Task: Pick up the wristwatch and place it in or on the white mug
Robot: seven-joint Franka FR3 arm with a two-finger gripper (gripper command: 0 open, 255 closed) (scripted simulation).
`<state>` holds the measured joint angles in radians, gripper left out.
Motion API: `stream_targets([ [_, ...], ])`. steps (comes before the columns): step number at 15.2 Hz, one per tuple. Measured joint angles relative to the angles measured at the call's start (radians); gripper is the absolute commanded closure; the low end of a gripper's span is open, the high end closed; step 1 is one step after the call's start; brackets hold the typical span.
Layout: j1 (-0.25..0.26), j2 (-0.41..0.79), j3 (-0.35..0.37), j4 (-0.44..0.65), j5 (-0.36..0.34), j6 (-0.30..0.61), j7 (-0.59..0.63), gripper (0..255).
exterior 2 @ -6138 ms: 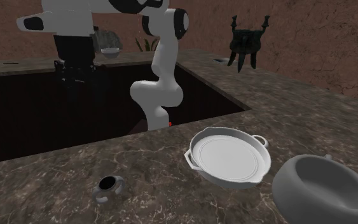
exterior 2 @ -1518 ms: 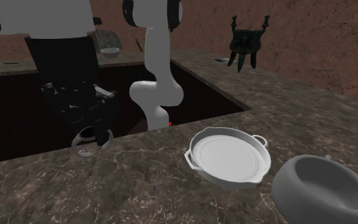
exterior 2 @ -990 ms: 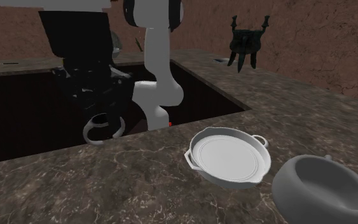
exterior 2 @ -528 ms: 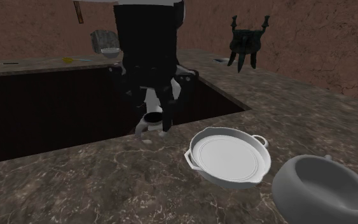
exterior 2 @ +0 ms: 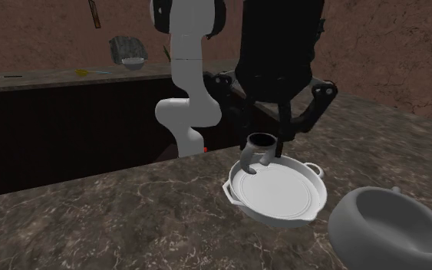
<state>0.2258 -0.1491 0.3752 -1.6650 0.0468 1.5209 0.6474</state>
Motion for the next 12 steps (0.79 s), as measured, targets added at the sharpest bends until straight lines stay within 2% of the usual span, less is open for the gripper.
stream_targets([
  [6,0.069,0.109,0.100,0.117,-0.036,-0.014,0.170,255],
  [12,0.178,0.302,0.189,0.347,-0.134,-0.081,0.352,255],
])
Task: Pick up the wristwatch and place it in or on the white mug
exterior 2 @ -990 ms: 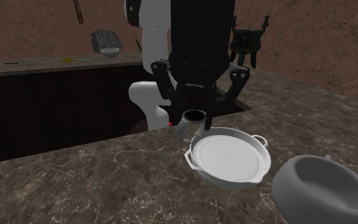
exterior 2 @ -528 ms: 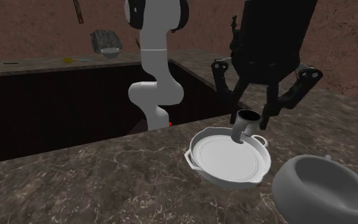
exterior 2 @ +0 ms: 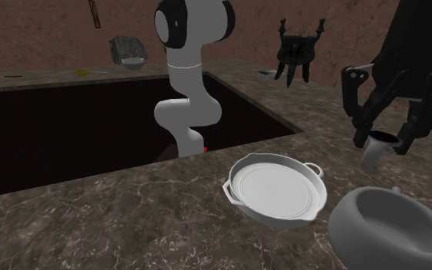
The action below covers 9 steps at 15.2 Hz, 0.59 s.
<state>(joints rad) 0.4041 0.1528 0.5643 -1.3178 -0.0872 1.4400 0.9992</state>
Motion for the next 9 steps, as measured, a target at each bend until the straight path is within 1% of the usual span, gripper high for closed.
stream_targets([
  [3,0.082,0.107,0.029,0.132,-0.064,-0.042,0.086,255],
  [5,0.168,0.212,0.041,0.265,-0.125,-0.085,0.147,255],
  [6,0.191,0.240,0.041,0.304,-0.141,-0.099,0.159,255],
  [7,0.194,0.244,0.041,0.301,-0.143,-0.094,0.165,255],
  [9,0.183,0.231,0.042,0.256,-0.135,-0.062,0.167,255],
])
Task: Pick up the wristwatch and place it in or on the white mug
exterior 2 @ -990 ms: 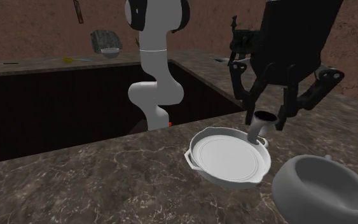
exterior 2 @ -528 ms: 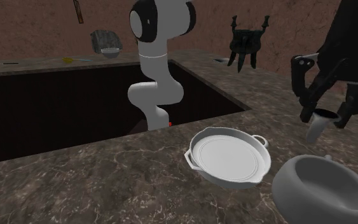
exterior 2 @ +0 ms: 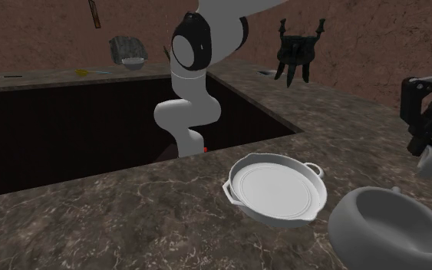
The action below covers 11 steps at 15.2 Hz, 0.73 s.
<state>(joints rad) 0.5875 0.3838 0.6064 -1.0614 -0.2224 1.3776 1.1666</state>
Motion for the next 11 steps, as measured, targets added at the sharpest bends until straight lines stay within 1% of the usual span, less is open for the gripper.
stream_targets([
  [2,-0.016,-0.021,0.002,-0.060,0.012,0.041,0.001,255],
  [11,-0.062,-0.076,0.002,-0.256,0.044,0.187,-0.005,255],
])
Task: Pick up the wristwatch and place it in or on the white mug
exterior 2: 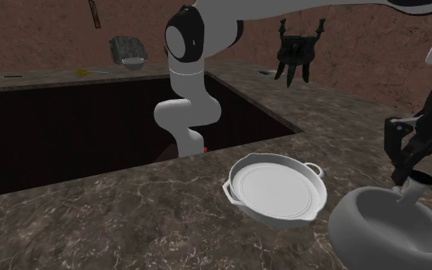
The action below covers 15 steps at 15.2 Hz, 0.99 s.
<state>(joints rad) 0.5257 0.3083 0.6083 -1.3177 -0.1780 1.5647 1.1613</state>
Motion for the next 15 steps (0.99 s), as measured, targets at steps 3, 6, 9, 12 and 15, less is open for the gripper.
stream_targets([
  [3,-0.010,-0.013,0.000,-0.054,0.007,0.042,-0.001,255],
  [6,-0.012,-0.015,-0.001,-0.064,0.008,0.052,-0.002,255],
  [9,-0.012,-0.015,-0.001,-0.065,0.008,0.053,-0.002,255],
  [12,-0.012,-0.015,-0.001,-0.065,0.008,0.053,-0.002,0],
  [15,-0.012,-0.015,-0.001,-0.065,0.008,0.053,-0.002,0],
])
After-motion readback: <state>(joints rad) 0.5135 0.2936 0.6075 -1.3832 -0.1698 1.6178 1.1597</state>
